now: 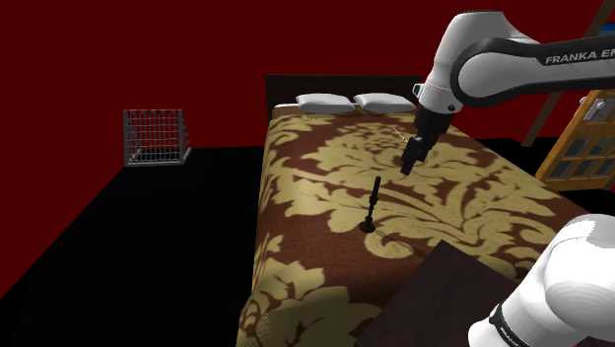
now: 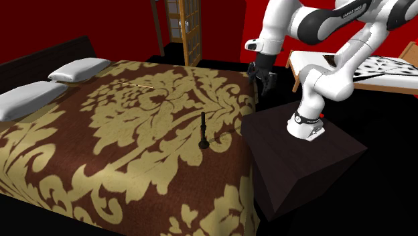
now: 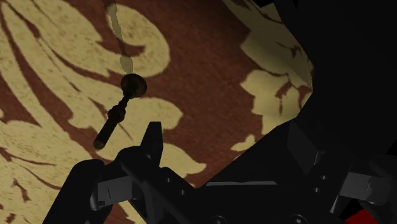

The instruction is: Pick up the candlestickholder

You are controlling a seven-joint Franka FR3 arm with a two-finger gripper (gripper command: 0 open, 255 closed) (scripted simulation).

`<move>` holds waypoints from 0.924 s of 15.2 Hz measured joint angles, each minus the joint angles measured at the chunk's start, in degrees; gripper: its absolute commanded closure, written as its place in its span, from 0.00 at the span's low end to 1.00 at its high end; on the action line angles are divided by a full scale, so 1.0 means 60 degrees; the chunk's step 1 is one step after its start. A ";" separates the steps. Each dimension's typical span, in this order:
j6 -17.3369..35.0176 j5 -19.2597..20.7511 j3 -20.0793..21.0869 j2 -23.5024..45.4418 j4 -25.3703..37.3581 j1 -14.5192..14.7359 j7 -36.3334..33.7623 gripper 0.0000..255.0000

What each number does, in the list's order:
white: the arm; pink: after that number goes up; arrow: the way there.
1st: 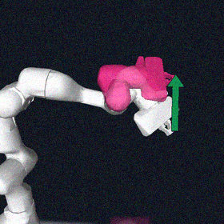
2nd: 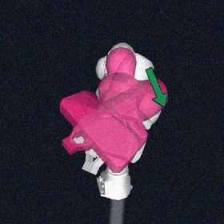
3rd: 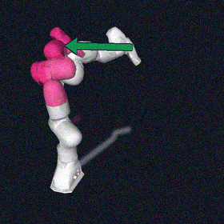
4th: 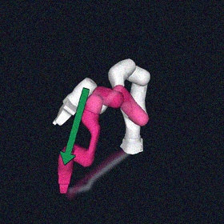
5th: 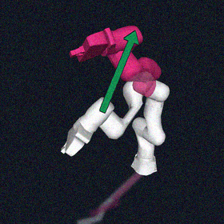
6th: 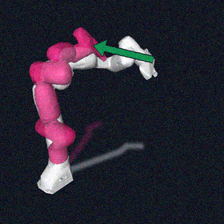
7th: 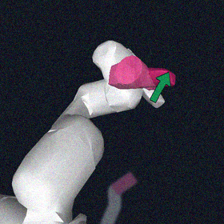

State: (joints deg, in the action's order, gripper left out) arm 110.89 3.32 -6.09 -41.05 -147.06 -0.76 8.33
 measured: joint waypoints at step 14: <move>0.5750 -0.1652 -0.3133 0.3657 -0.0914 0.0538 0.3024 0.00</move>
State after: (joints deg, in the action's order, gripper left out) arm 145.39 -6.59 -24.88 -19.11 -152.55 2.46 26.47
